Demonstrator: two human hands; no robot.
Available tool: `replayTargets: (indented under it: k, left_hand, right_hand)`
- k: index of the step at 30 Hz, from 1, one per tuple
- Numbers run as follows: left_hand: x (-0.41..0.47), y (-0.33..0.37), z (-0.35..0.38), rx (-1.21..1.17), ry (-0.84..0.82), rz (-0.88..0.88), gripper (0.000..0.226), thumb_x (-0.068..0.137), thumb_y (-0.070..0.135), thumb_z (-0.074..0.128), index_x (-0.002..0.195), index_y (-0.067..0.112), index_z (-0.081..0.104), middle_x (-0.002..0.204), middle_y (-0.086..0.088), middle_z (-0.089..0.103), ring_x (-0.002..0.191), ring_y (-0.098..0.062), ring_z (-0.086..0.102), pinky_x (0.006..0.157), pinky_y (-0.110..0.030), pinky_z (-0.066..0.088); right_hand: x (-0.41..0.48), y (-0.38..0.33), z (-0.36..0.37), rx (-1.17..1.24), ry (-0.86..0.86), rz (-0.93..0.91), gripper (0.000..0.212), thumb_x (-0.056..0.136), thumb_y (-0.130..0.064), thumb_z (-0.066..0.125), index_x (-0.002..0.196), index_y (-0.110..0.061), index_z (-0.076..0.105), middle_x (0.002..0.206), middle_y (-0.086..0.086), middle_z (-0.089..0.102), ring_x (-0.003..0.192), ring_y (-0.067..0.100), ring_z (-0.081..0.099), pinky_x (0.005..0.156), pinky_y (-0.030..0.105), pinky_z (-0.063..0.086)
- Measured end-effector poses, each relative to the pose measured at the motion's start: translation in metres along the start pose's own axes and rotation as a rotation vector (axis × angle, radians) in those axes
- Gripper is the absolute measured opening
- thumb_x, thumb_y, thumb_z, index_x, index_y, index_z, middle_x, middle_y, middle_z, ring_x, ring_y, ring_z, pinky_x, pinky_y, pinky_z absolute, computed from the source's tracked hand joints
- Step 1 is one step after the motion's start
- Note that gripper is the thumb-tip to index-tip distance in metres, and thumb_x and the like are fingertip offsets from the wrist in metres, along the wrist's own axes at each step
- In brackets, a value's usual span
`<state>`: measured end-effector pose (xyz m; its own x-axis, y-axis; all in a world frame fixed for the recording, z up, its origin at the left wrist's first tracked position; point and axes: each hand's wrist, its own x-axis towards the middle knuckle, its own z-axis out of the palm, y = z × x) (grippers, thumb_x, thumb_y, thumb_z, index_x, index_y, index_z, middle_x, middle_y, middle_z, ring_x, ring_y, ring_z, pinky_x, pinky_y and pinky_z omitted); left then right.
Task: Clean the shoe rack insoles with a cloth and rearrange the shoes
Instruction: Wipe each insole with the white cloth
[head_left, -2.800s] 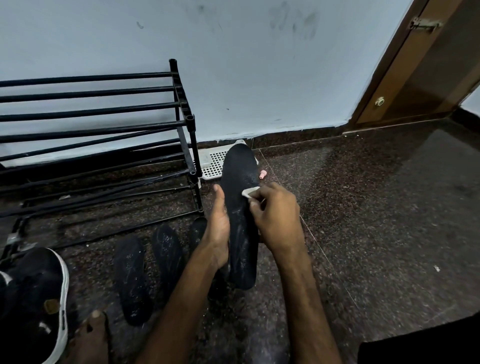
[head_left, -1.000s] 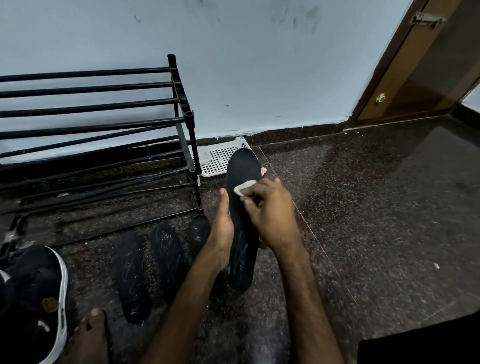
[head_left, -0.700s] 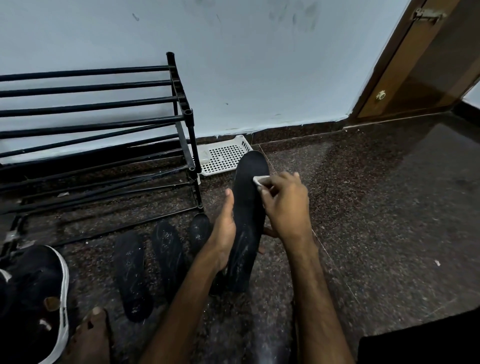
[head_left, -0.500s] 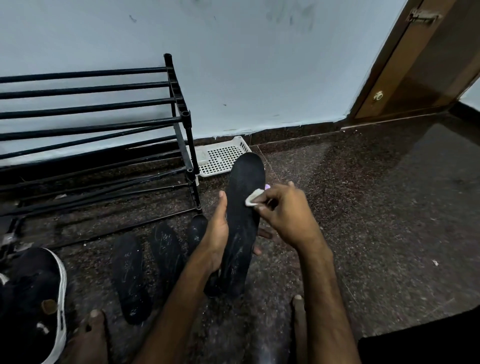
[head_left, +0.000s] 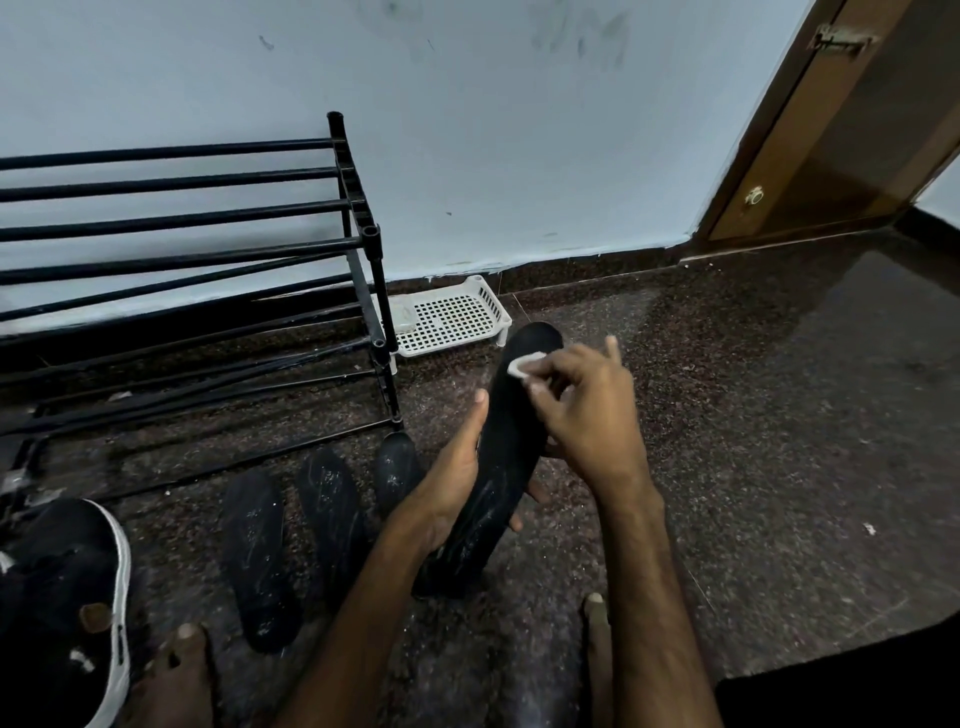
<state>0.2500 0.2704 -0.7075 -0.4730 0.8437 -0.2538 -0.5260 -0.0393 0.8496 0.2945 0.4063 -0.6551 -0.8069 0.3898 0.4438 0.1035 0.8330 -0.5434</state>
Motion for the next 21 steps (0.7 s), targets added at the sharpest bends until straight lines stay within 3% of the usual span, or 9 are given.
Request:
replayTargets:
  k: [3, 6, 8, 10, 14, 16, 18, 19, 21]
  left_hand:
    - [-0.001, -0.002, 0.002, 0.022, 0.001, 0.005, 0.076, 0.098, 0.064, 0.013, 0.135, 0.013, 0.055, 0.105, -0.016, 0.073, 0.065, -0.027, 0.069, 0.044, -0.031, 0.053]
    - [0.001, -0.001, 0.000, -0.092, 0.008, 0.026, 0.076, 0.097, 0.066, 0.011, 0.138, 0.015, 0.050, 0.100, -0.014, 0.074, 0.060, -0.028, 0.069, 0.041, -0.032, 0.051]
    - [0.000, 0.001, -0.003, -0.141, 0.018, 0.019, 0.078, 0.097, 0.065, 0.008, 0.131, 0.010, 0.052, 0.085, -0.012, 0.074, 0.053, -0.025, 0.067, 0.039, -0.033, 0.050]
    - [0.000, 0.003, -0.006, -0.125, 0.003, 0.023, 0.083, 0.096, 0.066, 0.006, 0.126, 0.005, 0.055, 0.086, -0.016, 0.073, 0.056, -0.026, 0.068, 0.041, -0.034, 0.052]
    - [0.002, 0.000, -0.008, -0.128, -0.062, 0.013, 0.087, 0.096, 0.069, 0.009, 0.133, 0.006, 0.055, 0.111, -0.029, 0.066, 0.064, -0.032, 0.068, 0.047, -0.037, 0.055]
    - [0.003, -0.001, -0.011, -0.149, -0.045, 0.016, 0.086, 0.095, 0.070, 0.009, 0.128, 0.007, 0.058, 0.102, -0.026, 0.069, 0.062, -0.032, 0.068, 0.045, -0.036, 0.055]
    - [0.004, 0.000, -0.012, -0.129, -0.005, 0.026, 0.086, 0.095, 0.071, 0.010, 0.126, 0.007, 0.058, 0.091, -0.022, 0.071, 0.060, -0.032, 0.067, 0.045, -0.036, 0.053]
    - [0.004, -0.001, -0.011, -0.123, 0.009, 0.021, 0.087, 0.094, 0.071, 0.010, 0.125, 0.007, 0.059, 0.087, -0.021, 0.071, 0.060, -0.032, 0.067, 0.045, -0.036, 0.053]
    - [0.005, -0.002, -0.009, -0.122, 0.016, 0.002, 0.088, 0.094, 0.072, 0.010, 0.123, 0.005, 0.060, 0.087, -0.022, 0.071, 0.059, -0.032, 0.067, 0.045, -0.036, 0.053]
  right_hand:
    - [0.007, -0.006, 0.001, -0.002, 0.076, -0.005, 0.013, 0.084, -0.014, 0.074, 0.098, -0.016, 0.074, 0.098, -0.006, 0.068, 0.083, 0.002, 0.056, 0.123, 0.037, 0.009]
    - [0.003, -0.014, 0.000, 0.104, -0.194, -0.027, 0.010, 0.082, -0.013, 0.075, 0.089, -0.020, 0.074, 0.091, -0.014, 0.066, 0.082, -0.006, 0.056, 0.122, 0.037, 0.006]
    - [-0.004, -0.008, -0.002, 0.096, -0.261, -0.011, 0.011, 0.080, -0.011, 0.076, 0.084, -0.022, 0.075, 0.083, -0.018, 0.063, 0.075, -0.008, 0.054, 0.121, 0.043, 0.012]
    - [-0.004, 0.001, -0.004, 0.020, -0.144, 0.034, 0.011, 0.081, -0.010, 0.074, 0.086, -0.020, 0.074, 0.084, -0.016, 0.063, 0.072, -0.004, 0.053, 0.120, 0.047, 0.016]
    - [0.007, 0.008, -0.005, -0.098, 0.085, 0.032, 0.013, 0.085, -0.014, 0.073, 0.096, -0.020, 0.074, 0.095, -0.008, 0.066, 0.075, 0.002, 0.053, 0.115, 0.047, 0.030]
    - [0.006, 0.005, -0.007, 0.044, -0.112, 0.025, 0.011, 0.083, -0.013, 0.075, 0.092, -0.020, 0.075, 0.090, -0.012, 0.065, 0.073, -0.003, 0.055, 0.098, 0.034, 0.046]
    - [-0.003, 0.001, -0.010, 0.174, -0.407, 0.092, 0.012, 0.080, -0.009, 0.078, 0.087, -0.019, 0.078, 0.085, -0.012, 0.068, 0.069, -0.003, 0.060, 0.075, 0.019, 0.049]
    - [-0.008, 0.001, -0.010, 0.174, -0.458, 0.097, 0.013, 0.079, -0.008, 0.079, 0.085, -0.019, 0.079, 0.082, -0.012, 0.069, 0.068, -0.002, 0.062, 0.072, 0.018, 0.047]
    - [-0.009, 0.005, -0.008, 0.090, -0.331, 0.085, 0.013, 0.079, -0.009, 0.077, 0.084, -0.021, 0.078, 0.079, -0.015, 0.068, 0.068, -0.001, 0.061, 0.085, 0.025, 0.048]
